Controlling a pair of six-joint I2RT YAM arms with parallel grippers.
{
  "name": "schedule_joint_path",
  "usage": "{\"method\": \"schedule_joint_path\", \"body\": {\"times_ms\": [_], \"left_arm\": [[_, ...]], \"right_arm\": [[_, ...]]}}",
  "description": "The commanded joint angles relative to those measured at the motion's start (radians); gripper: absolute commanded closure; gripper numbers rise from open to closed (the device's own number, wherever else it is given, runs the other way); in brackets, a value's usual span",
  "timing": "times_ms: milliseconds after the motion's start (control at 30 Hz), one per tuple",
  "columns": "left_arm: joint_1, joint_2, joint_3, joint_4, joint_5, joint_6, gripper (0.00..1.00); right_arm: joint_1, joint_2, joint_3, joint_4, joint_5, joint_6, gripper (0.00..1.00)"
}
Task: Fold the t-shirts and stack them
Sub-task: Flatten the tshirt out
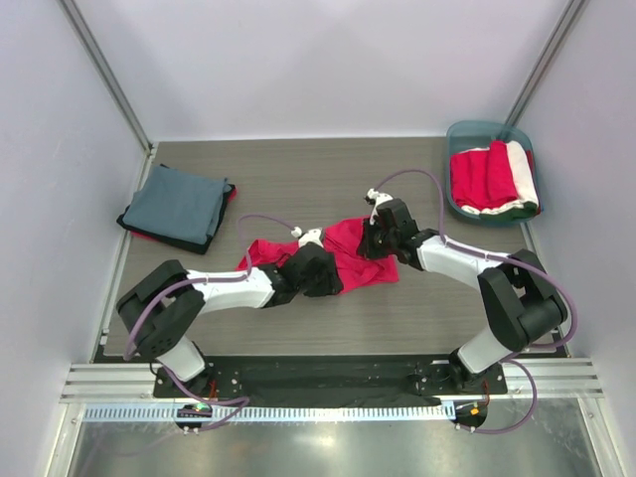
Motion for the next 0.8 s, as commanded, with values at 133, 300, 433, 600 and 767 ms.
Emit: {"method": "schedule_joint_path", "body": {"times_ms": [133, 300, 433, 600, 767], "left_arm": [[-0.002, 0.046, 0.077, 0.055, 0.008, -0.002, 0.70], [-0.002, 0.010, 0.074, 0.021, -0.031, 0.019, 0.96], [-0.001, -0.064, 0.068, -0.038, -0.067, 0.031, 1.00], [0.034, -0.161, 0.022, -0.080, -0.066, 0.030, 1.00], [0.053, -0.254, -0.015, -0.134, -0.115, 0.054, 1.00]], "right_arm": [[-0.014, -0.080, -0.039, 0.099, 0.028, 0.028, 0.99], [-0.046, -0.122, -0.072, 0.122, 0.039, 0.050, 0.99], [-0.080, -0.149, -0.103, 0.141, 0.066, 0.077, 0.99], [-0.126, -0.185, -0.144, 0.154, 0.094, 0.108, 0.99], [-0.185, -0.226, -0.192, 0.154, 0.181, 0.156, 0.99]]}}
